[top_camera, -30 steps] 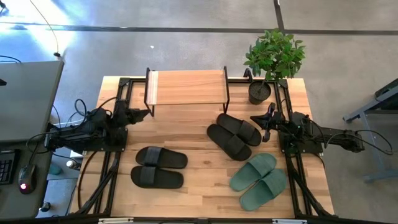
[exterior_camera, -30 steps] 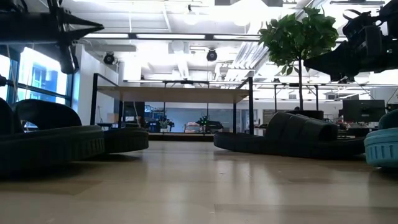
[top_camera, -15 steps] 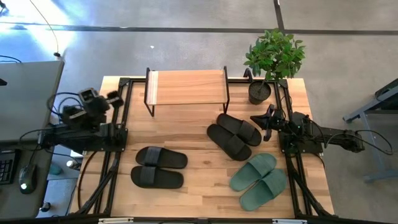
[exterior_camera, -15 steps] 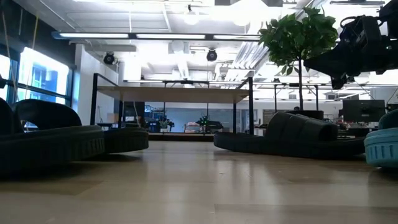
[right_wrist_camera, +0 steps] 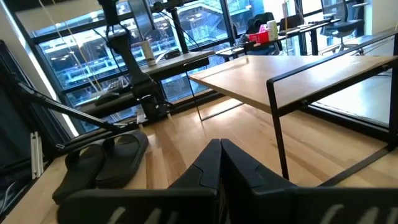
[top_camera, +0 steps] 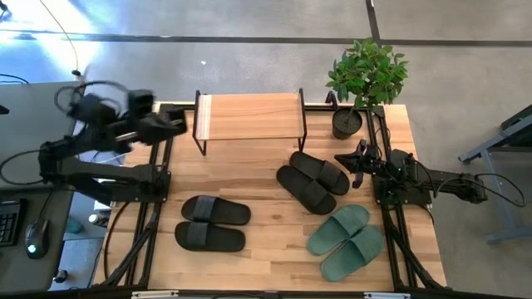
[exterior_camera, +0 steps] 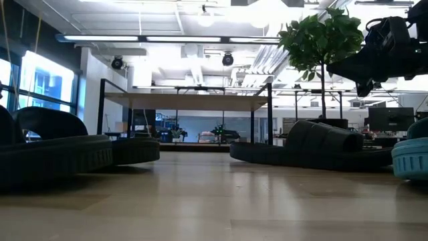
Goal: Pick and place slides into the shelf
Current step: Put the bottom black slide on the shelf
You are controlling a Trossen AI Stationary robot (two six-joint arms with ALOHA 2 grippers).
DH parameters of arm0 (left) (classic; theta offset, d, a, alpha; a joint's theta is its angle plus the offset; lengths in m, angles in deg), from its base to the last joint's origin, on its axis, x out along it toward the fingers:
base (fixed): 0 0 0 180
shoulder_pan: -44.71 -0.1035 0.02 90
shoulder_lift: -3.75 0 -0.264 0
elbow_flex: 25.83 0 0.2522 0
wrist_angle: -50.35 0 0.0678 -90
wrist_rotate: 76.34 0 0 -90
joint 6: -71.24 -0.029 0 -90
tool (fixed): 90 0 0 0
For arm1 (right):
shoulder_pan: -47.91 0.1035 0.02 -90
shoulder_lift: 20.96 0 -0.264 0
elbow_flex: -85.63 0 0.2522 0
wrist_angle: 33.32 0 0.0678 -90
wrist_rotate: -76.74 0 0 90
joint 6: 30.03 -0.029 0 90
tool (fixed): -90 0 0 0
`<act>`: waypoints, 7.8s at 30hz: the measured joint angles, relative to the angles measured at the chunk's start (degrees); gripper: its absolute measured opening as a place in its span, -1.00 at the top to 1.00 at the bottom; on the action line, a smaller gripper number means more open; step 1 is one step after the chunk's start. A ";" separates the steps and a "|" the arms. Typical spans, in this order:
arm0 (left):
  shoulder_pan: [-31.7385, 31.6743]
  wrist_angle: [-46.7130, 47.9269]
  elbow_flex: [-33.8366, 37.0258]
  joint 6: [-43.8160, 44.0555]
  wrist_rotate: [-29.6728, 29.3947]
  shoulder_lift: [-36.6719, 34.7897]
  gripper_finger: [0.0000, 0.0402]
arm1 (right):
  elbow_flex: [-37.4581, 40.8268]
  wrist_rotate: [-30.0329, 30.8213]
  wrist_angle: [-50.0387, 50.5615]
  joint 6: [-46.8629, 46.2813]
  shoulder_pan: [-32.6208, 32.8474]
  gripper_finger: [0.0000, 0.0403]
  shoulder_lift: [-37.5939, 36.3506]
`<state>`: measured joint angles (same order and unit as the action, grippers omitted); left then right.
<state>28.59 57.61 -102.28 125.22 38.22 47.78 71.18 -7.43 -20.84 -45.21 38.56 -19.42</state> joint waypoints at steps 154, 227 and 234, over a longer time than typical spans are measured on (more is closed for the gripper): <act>44.79 96.25 -54.08 39.50 -23.33 72.29 0.99 | 0.00 -2.98 0.52 2.60 0.01 1.00 0.00; -14.99 62.19 -20.56 -73.20 -78.78 53.09 1.00 | 0.00 3.60 -0.47 -2.78 -0.01 1.00 1.13; -13.28 52.14 -9.99 -78.08 -79.40 42.82 1.00 | 0.00 4.91 -0.66 -2.83 0.01 1.00 1.13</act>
<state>15.32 109.76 -112.28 47.14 -41.18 90.59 71.18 -2.52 -21.50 -48.03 38.57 -18.29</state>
